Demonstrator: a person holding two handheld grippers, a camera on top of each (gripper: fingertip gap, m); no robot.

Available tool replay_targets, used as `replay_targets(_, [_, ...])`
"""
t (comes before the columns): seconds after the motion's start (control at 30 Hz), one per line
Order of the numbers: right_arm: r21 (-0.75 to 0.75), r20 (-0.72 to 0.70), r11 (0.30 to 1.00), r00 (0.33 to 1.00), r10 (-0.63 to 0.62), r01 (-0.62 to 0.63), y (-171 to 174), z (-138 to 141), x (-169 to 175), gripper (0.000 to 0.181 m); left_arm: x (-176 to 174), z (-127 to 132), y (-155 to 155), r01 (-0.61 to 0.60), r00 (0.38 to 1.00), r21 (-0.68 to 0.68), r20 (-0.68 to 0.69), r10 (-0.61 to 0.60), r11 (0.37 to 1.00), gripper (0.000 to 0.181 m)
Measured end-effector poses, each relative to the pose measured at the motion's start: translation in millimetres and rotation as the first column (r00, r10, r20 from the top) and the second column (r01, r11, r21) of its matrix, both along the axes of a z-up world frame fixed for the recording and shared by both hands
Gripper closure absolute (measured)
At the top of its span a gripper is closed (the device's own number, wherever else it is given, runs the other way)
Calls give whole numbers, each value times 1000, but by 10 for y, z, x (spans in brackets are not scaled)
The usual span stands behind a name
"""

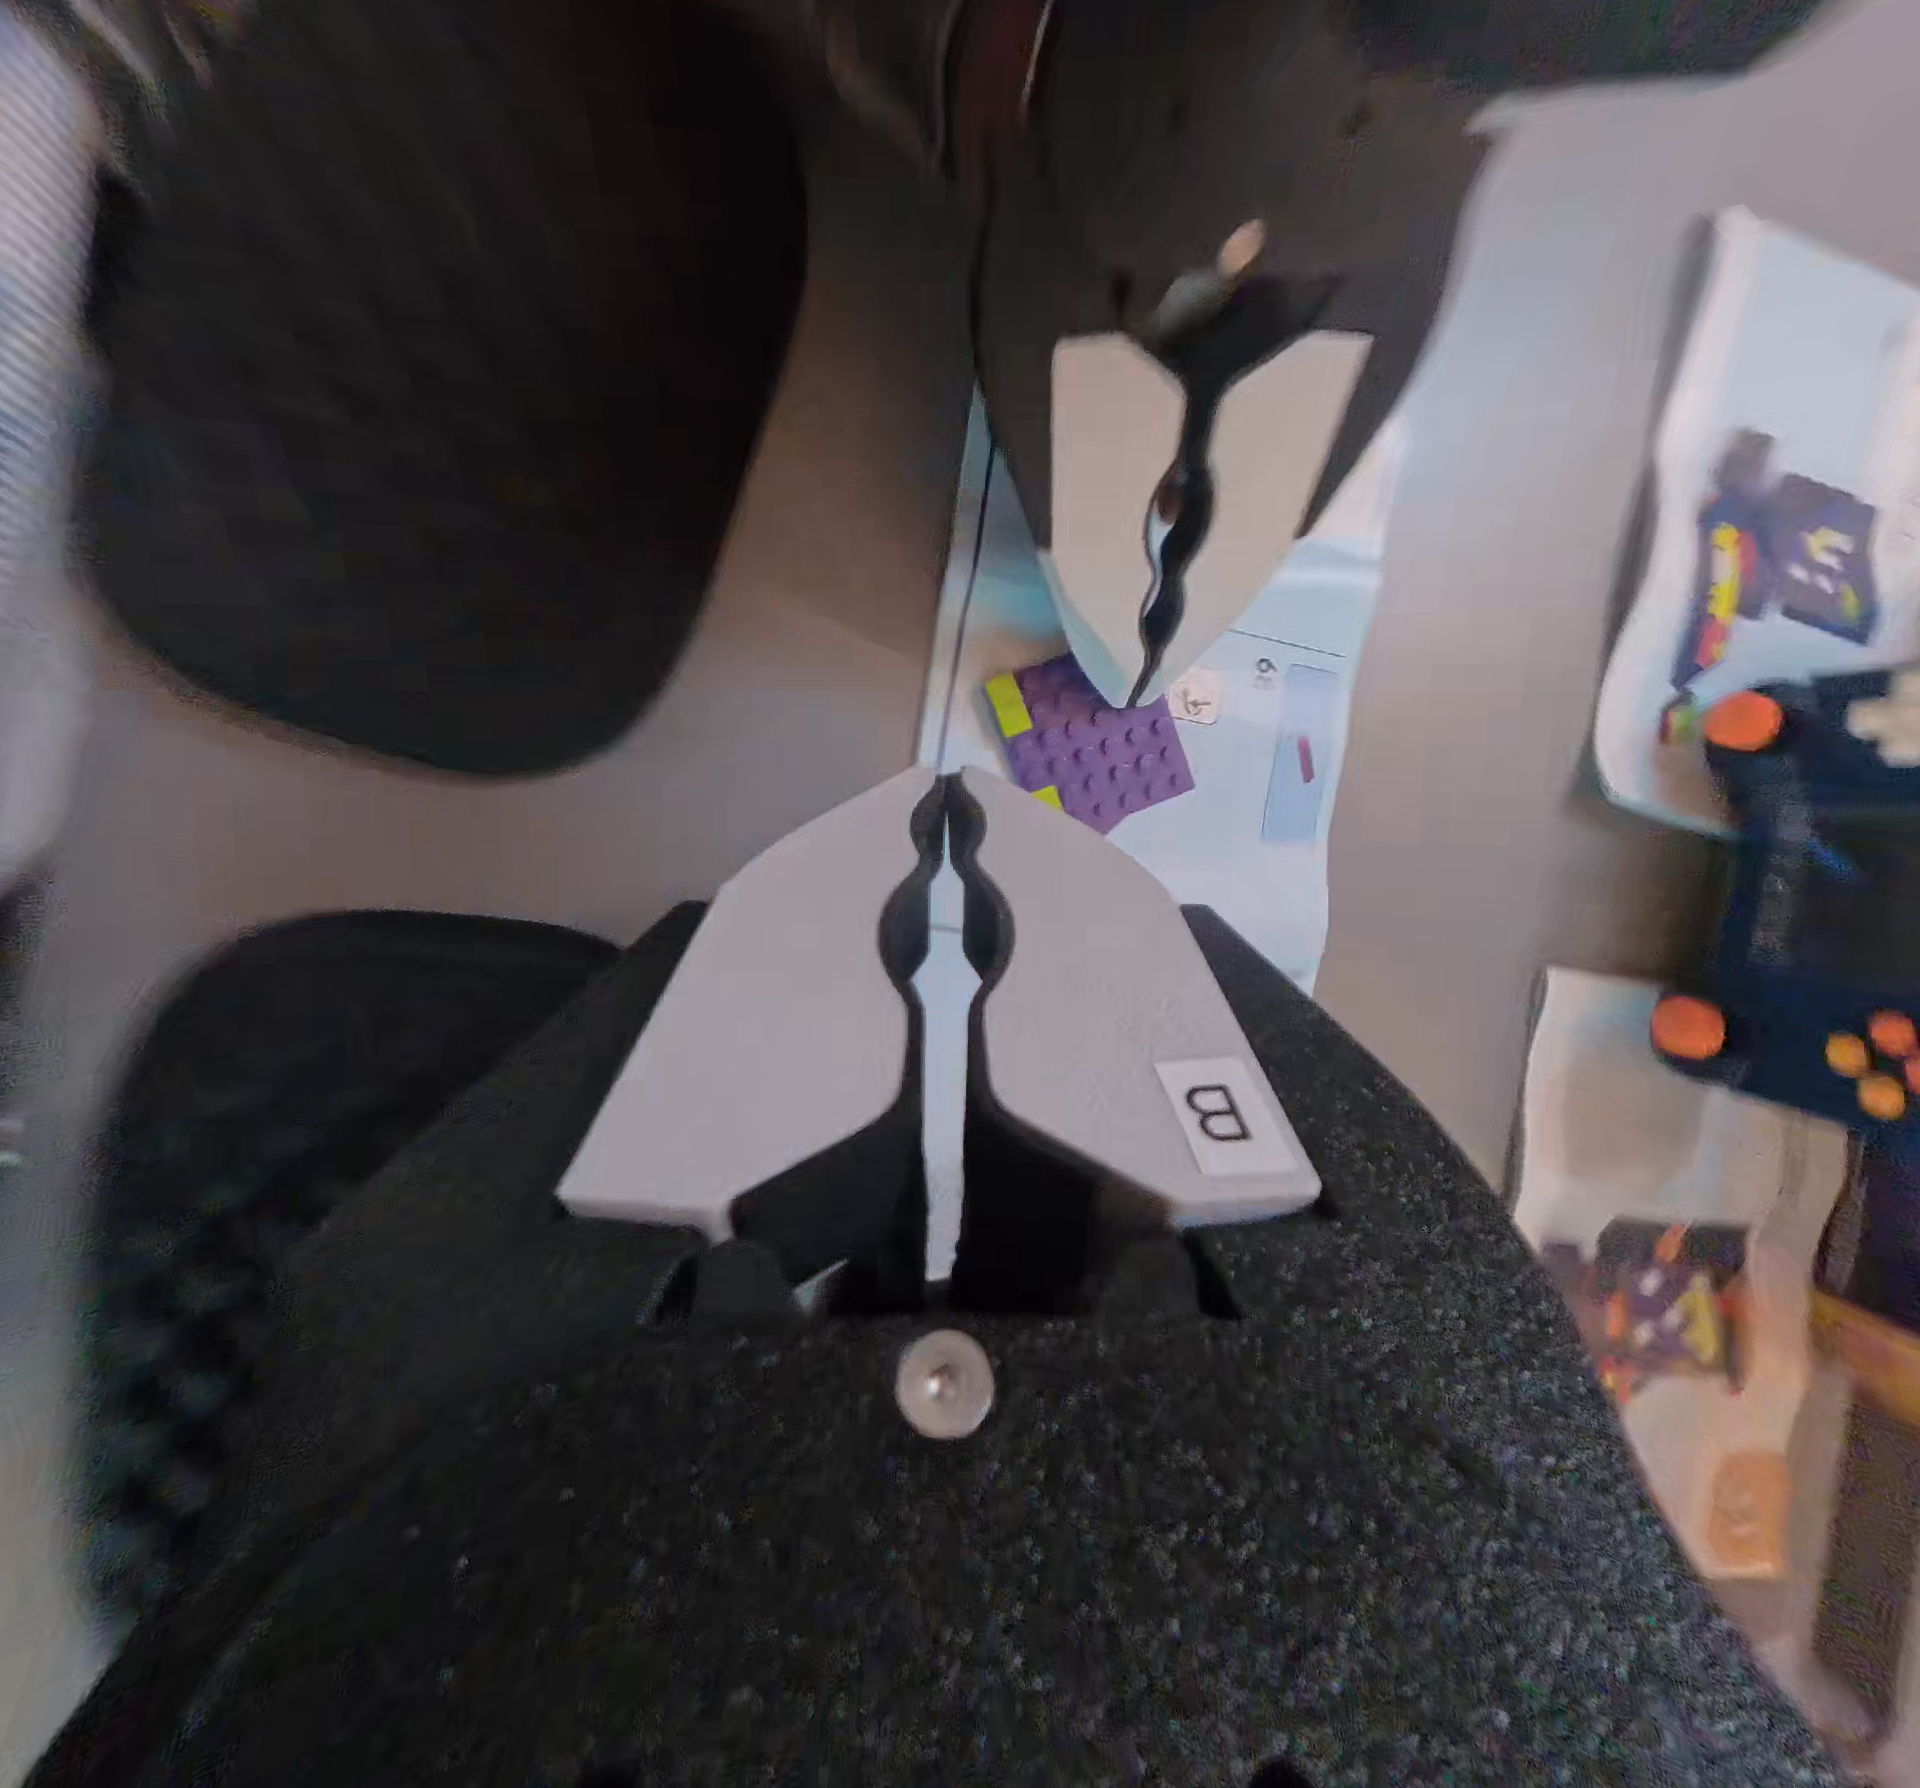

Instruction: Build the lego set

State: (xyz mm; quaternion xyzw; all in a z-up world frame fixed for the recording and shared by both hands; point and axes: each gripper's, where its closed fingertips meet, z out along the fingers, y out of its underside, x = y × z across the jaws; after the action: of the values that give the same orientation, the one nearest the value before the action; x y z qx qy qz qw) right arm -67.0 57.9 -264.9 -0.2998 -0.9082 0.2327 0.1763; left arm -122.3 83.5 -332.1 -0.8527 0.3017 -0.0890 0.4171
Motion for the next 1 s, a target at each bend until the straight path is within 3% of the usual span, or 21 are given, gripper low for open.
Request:
replay_targets(0.03, [-73, -23, 996, 999, -46, 45, -11, 216, 94, 181, 0, 4, 0, 0, 1000, 4, -1, 0, 1000, 181])
replay_targets(0.07, [-141, -52, 986, 994, -95, 87, 4, 422, 206, 156, -5, 13, 3, -5, 1000, 9, 0, 5, 1000, 181])
replay_targets(0.13, [-223, -95, 955, 971, -221, 196, 172, 759, 482, 142, -18, 60, 21, -23, 1000, 31, 14, 23, 999, 167])
replay_targets(0.27, [-295, -249, 859, 835, -491, 418, 807, 1318, 1226, 145, 78, 156, -10, 11, 997, 29, 70, -13, 1000, 141])
replay_targets(0.37, [-210, -290, 735, 677, -677, 645, 1449, 1436, 1956, 154, 99, 290, 32, -1, 995, 95, 103, -9, 996, 116])
replay_targets(0.43, [-76, -254, 625, 591, -766, 777, 1829, 1302, 2460, 157, 115, 384, 48, -26, 986, 112, 167, 7, 993, 105])
replay_targets(0.53, [88, -65, 536, 541, -838, 840, 2039, 907, 3016, 157, 203, 570, 10, -44, 959, 85, 283, 18, 995, 89])
replay_targets(0.63, [175, 105, 519, 508, -855, 837, 2075, 543, 3265, 156, 268, 830, -36, -76, 937, 128, 348, 27, 989, 84])
replay_targets(0.77, [216, 235, 468, 419, -877, 857, 2105, 169, 3434, 165, 245, 1112, -111, -144, 947, 224, 313, 69, 964, 98])
replay_targets(0.8, [240, 259, 469, 410, -875, 850, 2102, 72, 3485, 166, 220, 1172, -122, -168, 949, 248, 303, 88, 954, 101])
replay_targets(0.9, [190, 344, 542, 462, -818, 819, 1928, -165, 3467, 165, 156, 1329, -157, -228, 946, 318, 294, 133, 920, 112])
replay_targets(1.0, [177, 358, 559, 476, -803, 810, 1859, -296, 3453, 169, 129, 1391, -163, -267, 940, 363, 303, 158, 893, 122])
